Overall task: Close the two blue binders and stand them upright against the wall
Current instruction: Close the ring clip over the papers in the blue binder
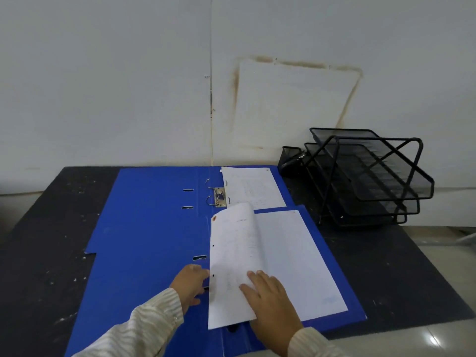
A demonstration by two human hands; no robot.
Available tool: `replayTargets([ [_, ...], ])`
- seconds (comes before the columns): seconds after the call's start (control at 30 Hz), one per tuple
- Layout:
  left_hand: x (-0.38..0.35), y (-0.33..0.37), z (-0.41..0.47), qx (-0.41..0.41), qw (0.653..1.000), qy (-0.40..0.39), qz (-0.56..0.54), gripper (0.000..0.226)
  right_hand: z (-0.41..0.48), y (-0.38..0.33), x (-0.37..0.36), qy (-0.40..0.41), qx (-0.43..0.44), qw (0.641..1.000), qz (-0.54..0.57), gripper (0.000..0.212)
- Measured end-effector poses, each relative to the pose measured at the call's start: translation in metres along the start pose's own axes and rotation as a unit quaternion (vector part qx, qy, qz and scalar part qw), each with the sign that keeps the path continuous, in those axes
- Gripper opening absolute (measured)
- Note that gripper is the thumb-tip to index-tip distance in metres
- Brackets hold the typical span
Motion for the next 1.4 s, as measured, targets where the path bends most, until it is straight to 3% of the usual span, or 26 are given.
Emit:
replayTargets([
  [0.07,-0.003,-0.006,0.002,-0.012,0.998,0.041,0.034,0.029,-0.005,0.009,0.004,0.094,-0.017,0.989,0.113,0.053],
  [0.13,-0.008,-0.013,0.005,-0.016,0.990,0.067,0.125,0.020,-0.009,0.021,0.004,0.103,-0.089,0.957,0.257,0.036],
  [0.23,-0.023,-0.024,0.006,-0.093,0.973,0.075,0.197,0.018,-0.018,0.041,0.001,0.119,-0.215,0.868,0.432,0.026],
  [0.37,-0.059,-0.013,-0.001,-0.230,0.927,0.085,0.285,0.022,-0.030,0.063,-0.006,0.104,-0.348,0.776,0.515,0.003],
  [0.5,-0.097,0.005,-0.011,-0.339,0.838,0.116,0.412,0.031,-0.038,0.072,-0.004,0.055,-0.460,0.682,0.566,0.030],
  [0.6,-0.120,0.010,-0.014,-0.373,0.764,0.132,0.511,0.039,-0.044,0.075,-0.001,0.006,-0.514,0.617,0.596,0.053],
  [0.67,-0.133,0.010,-0.014,-0.374,0.721,0.106,0.574,0.041,-0.049,0.078,0.001,-0.027,-0.526,0.562,0.637,0.070],
  [0.73,-0.145,0.004,-0.011,-0.376,0.681,0.054,0.626,0.044,-0.053,0.083,0.004,-0.057,-0.529,0.531,0.659,0.079],
  [0.8,-0.150,-0.002,-0.008,-0.365,0.658,0.006,0.658,0.047,-0.054,0.088,0.007,-0.065,-0.514,0.508,0.688,0.082],
  [0.9,-0.152,-0.009,-0.006,-0.357,0.660,-0.003,0.661,0.050,-0.049,0.093,0.015,-0.031,-0.467,0.469,0.749,0.073],
  [0.97,-0.153,-0.010,-0.006,-0.361,0.661,0.004,0.658,0.048,-0.040,0.094,0.019,0.009,-0.437,0.509,0.741,0.054],
  [1.0,-0.153,-0.010,-0.006,-0.361,0.661,0.005,0.658,0.048,-0.035,0.093,0.021,0.020,-0.422,0.561,0.712,0.040],
  [1.07,-0.153,-0.009,-0.006,-0.361,0.661,0.002,0.658,0.048,-0.024,0.091,0.022,0.015,-0.375,0.728,0.573,0.021],
  [1.1,-0.152,-0.008,-0.006,-0.364,0.661,0.001,0.657,0.048,-0.017,0.090,0.021,0.000,-0.330,0.807,0.489,0.025],
  [1.13,-0.151,-0.008,-0.007,-0.369,0.660,0.002,0.655,0.049,-0.012,0.089,0.019,-0.015,-0.288,0.862,0.417,0.032],
  [1.23,-0.142,-0.009,-0.007,-0.388,0.667,0.004,0.636,0.047,0.003,0.086,0.006,-0.067,-0.199,0.931,0.297,0.048],
  [1.4,-0.113,-0.019,-0.011,-0.426,0.719,0.059,0.547,0.043,0.023,0.073,-0.008,-0.091,-0.100,0.972,0.190,0.048],
])
Point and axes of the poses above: each hand's wrist, its own z-axis towards the middle knuckle, its own x-axis out of the back of the hand, y = z × x, the point moved 2 cm from there along z, towards the middle knuckle, and after that the axes turned 6 degrees about z, right-handed, at the moved point
